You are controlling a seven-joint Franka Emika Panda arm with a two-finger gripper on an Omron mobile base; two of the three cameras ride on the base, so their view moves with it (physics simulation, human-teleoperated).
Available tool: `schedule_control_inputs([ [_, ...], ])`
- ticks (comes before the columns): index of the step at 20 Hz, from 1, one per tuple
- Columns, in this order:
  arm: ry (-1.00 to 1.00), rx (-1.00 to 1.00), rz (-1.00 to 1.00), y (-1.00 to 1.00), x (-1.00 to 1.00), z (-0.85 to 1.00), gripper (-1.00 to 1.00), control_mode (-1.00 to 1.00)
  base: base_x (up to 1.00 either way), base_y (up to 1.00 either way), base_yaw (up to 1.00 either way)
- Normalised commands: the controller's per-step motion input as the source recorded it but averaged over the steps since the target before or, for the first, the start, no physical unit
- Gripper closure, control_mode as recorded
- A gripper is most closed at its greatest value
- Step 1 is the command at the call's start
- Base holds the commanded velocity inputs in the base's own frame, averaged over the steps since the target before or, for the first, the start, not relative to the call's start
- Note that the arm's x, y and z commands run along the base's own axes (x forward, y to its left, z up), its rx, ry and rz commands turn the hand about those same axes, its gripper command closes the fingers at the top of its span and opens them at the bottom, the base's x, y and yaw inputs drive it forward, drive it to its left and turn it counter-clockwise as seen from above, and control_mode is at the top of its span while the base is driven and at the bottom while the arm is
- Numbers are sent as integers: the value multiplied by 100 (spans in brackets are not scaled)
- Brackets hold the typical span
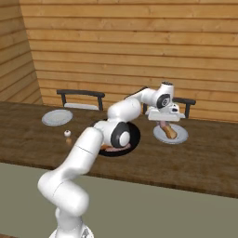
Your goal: Place one bun and one sausage from the bowl on each plate.
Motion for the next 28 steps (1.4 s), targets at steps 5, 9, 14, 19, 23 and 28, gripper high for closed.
schedule_control_inputs([
  [5,6,-5,0,3,-39,-12,100,-100,0,0,0],
  [9,-11,-6,0,22,-97,-1,100,-100,0,0,0],
  [14,-23,-15,0,50,-99,-41,100,-100,0,0,0],
  [19,-13,-24,1,75,-100,-94,100,-100,0,0,0],
  [23,-14,-10,0,40,-88,-60,100,-100,0,0,0],
  [28,-22,0,0,0,3,-16,100,-100,0,0,0],
])
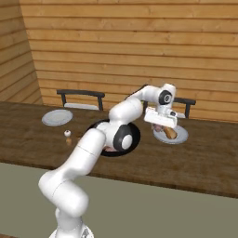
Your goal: Place one bun and one sausage from the bowl on each plate.
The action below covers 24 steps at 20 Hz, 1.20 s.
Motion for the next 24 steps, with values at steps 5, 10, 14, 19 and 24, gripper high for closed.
schedule_control_inputs([
  [5,-31,-12,1,0,5,-63,100,-100,0,0,0],
  [10,-12,-19,0,-2,0,-24,100,-100,0,0,0],
  [14,-4,-5,1,-2,-5,-3,100,-100,0,0,0],
  [19,0,0,0,0,0,0,100,-100,0,0,0],
  [24,0,0,0,0,0,0,-100,-100,0,0,0],
])
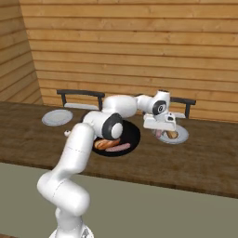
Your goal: Place one bun and one sausage from the bowl on each plate.
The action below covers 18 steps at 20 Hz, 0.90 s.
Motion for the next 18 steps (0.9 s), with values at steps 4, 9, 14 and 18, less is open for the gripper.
schedule_control_inputs([
  [4,0,0,0,0,0,0,-100,-100,0,0,0],
  [9,-1,0,0,-14,10,2,-100,-100,0,0,0],
  [14,-8,0,0,-28,0,24,-100,-100,0,0,0],
  [18,-8,0,0,-19,0,23,-100,-100,0,0,0],
])
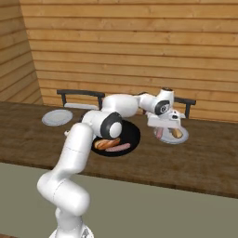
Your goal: Place one bun and one sausage from the bowl on each plate.
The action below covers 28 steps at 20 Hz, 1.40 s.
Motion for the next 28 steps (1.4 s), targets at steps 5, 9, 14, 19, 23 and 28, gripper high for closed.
schedule_control_inputs([
  [5,-9,-1,0,-3,-12,41,-100,-100,0,0,0],
  [9,0,-9,-9,54,-65,55,-100,-100,0,0,0],
  [14,0,-4,-21,97,-83,11,-100,-100,0,0,0],
  [19,0,0,-18,100,-69,0,-100,-100,0,0,0],
  [23,0,0,-13,100,-12,0,-100,-100,0,0,0],
  [28,0,0,-10,94,0,0,-100,-100,0,0,0],
])
